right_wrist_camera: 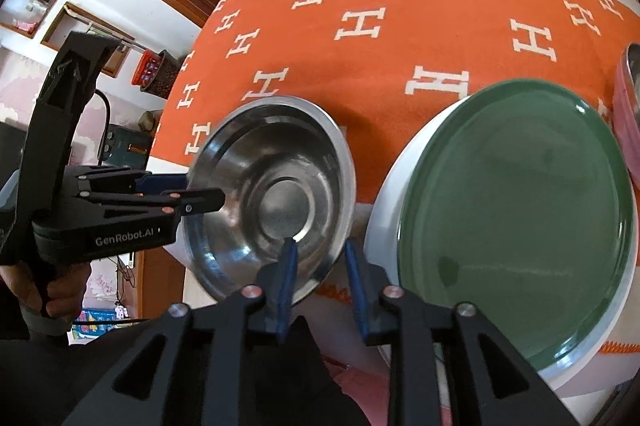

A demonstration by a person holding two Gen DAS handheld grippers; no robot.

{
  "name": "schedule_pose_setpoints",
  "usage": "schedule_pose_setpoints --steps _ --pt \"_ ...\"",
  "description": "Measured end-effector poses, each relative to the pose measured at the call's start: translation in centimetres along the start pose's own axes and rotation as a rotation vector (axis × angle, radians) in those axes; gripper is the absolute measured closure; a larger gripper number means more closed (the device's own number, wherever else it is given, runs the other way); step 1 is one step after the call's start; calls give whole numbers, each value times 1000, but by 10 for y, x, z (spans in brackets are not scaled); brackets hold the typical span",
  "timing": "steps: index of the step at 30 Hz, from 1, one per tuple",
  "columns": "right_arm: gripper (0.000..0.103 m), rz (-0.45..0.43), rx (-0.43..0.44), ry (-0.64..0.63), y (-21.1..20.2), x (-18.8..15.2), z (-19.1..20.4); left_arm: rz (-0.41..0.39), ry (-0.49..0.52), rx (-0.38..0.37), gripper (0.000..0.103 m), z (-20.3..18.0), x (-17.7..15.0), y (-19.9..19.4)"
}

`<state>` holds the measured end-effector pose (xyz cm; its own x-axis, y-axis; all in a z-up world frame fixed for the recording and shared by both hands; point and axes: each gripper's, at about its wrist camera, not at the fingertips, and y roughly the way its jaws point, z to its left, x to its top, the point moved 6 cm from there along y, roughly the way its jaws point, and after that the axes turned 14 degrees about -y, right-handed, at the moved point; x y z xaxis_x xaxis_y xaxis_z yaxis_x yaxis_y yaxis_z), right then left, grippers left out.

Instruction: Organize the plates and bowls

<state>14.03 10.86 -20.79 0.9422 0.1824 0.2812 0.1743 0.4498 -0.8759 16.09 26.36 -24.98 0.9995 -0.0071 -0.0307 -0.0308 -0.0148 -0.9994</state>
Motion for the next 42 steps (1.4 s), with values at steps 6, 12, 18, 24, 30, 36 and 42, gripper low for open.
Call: schedule_pose_setpoints --steps 6,12,18,24,30,36,42 --pt "74 -68 14 -67 -26 1 -2 -104 -29 -48 60 -17 5 -28" --pt "74 -158 -24 -113 -62 -4 -18 -250 -21 -136 59 -60 2 -58" --pt "74 -268 -115 -128 -106 -10 -55 -359 -3 -229 57 -108 -2 -78" --pt "74 -314 -209 -114 -136 -20 -99 -449 0 -302 53 -158 -8 -92" --pt "73 -326 -280 -81 -159 -30 -145 -471 8 -339 52 -206 -8 -91" --pt "54 -309 -303 -36 -172 -35 -190 -446 17 -356 50 -250 -3 -82" --pt "54 -271 -301 -11 -174 -37 -225 -420 17 -366 45 -283 7 -71"
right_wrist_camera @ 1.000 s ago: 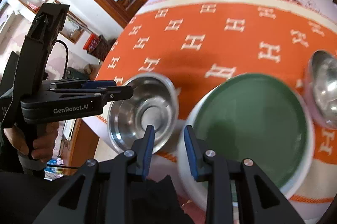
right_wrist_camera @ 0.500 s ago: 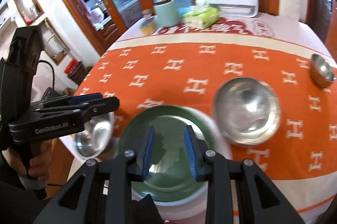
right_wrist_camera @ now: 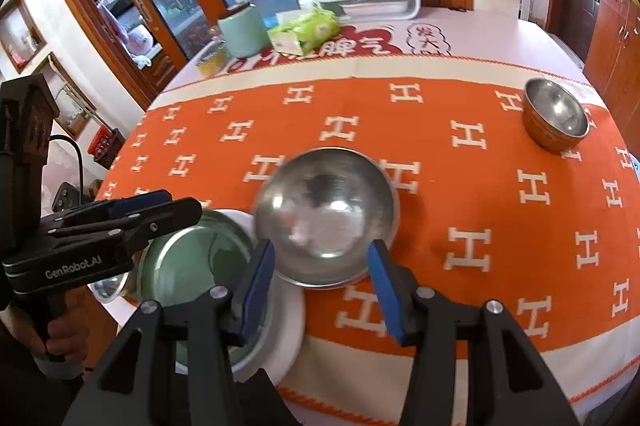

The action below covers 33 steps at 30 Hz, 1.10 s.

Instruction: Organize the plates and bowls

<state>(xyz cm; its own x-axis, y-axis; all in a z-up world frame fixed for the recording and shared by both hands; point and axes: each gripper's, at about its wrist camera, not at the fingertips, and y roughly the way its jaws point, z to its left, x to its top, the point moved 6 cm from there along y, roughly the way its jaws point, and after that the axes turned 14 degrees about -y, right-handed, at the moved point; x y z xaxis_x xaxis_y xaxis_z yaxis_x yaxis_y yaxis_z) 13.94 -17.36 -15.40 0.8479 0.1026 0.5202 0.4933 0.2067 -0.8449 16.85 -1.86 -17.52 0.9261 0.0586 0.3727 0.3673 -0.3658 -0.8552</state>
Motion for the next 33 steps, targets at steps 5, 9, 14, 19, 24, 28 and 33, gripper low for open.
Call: schedule_pose_setpoints --steps 5,9,14,19,24,28,33 --pt "54 31 25 13 12 2 -24 51 -13 6 43 -14 4 26" --pt "54 72 64 16 28 4 -37 116 -29 21 43 -21 7 52" --pt "54 141 135 30 52 1 -44 185 -8 70 43 -26 12 78" --pt "54 188 187 42 66 -6 -42 253 -3 113 43 -25 5 98" --pt "63 218 211 37 71 -9 -39 303 6 142 45 -23 -2 107" --pt "72 245 208 39 75 -12 -40 327 22 132 49 -27 -8 110" --pt "77 254 189 49 73 -14 -42 340 56 120 59 -35 -13 110"
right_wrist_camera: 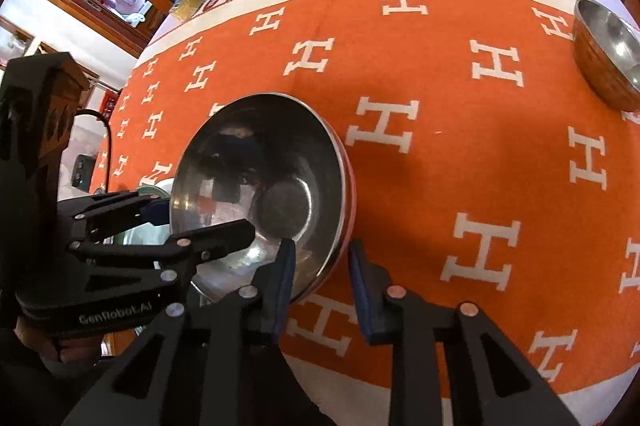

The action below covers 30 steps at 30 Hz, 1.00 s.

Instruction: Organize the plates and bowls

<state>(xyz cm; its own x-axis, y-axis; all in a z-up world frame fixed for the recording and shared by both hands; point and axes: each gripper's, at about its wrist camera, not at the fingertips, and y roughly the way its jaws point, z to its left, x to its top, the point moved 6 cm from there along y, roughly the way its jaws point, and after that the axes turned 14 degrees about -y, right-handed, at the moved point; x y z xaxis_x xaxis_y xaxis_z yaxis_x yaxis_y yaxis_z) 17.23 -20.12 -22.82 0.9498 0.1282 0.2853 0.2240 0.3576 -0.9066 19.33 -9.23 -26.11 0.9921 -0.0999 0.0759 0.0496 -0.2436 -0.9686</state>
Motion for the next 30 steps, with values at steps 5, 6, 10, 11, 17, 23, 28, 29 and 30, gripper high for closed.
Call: schedule_pose_setpoints --steps 5,6,10,11,17,23,28,29,30 --pt "78 -6 -27 9 -7 -2 -2 5 -14 -9 72 3 -4 -3" --pt "78 -12 -35 5 -9 -2 -2 6 -17 -12 74 3 -6 -4" --pt "78 -39 -50 -9 -18 -2 1 2 -24 -10 77 5 -11 -9" --pt "78 -45 -50 -12 -19 -2 3 -1 -27 -5 80 6 -12 -10" --pt "80 -94 -54 -25 -32 -6 14 -3 -82 -46 88 18 -21 -25" --pt "83 -134 -67 -28 -44 -11 27 -37 -79 -60 89 21 -32 -41" --pt "83 -162 -82 -58 -54 -13 43 -52 -105 -88 89 30 -39 -54" --pt "83 -165 -84 -62 -55 -12 47 -50 -113 -94 89 31 -40 -56" --pt "83 -168 -84 -67 -56 -11 51 -52 -120 -98 89 34 -42 -58"
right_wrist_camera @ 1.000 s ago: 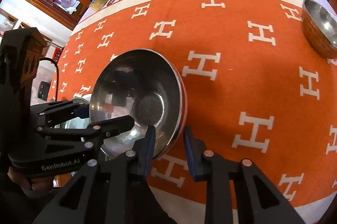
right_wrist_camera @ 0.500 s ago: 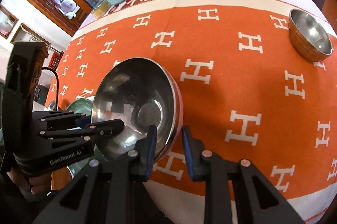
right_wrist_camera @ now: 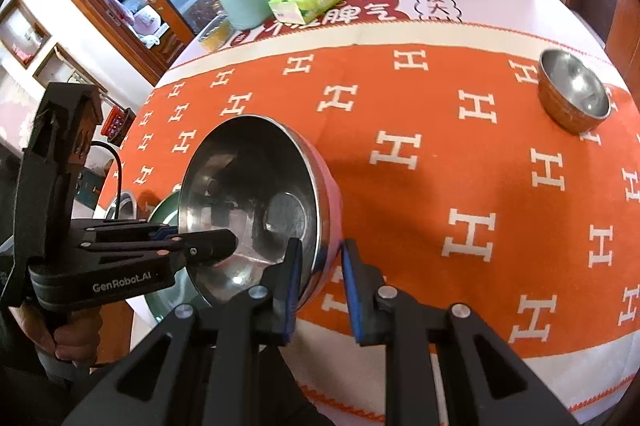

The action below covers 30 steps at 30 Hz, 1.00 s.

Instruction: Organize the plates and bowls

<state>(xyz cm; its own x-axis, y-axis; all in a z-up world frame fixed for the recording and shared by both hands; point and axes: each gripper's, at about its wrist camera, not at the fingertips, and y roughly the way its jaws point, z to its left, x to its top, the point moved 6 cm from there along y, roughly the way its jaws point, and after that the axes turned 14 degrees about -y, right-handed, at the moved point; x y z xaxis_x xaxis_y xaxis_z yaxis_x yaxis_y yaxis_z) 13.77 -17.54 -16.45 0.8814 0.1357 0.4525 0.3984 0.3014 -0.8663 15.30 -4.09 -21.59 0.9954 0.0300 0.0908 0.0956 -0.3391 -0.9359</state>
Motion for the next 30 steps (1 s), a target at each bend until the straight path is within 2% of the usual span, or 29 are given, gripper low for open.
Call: schedule_pose_setpoints --steps 8,21,30 --pt "83 2 37 -68 4 6 44 -51 -51 17 89 34 -13 -31" --pt "83 30 145 -198 31 26 142 -90 -194 87 89 132 -30 -78" --pt "82 35 187 -248 51 46 202 -109 -248 117 89 196 -28 -106"
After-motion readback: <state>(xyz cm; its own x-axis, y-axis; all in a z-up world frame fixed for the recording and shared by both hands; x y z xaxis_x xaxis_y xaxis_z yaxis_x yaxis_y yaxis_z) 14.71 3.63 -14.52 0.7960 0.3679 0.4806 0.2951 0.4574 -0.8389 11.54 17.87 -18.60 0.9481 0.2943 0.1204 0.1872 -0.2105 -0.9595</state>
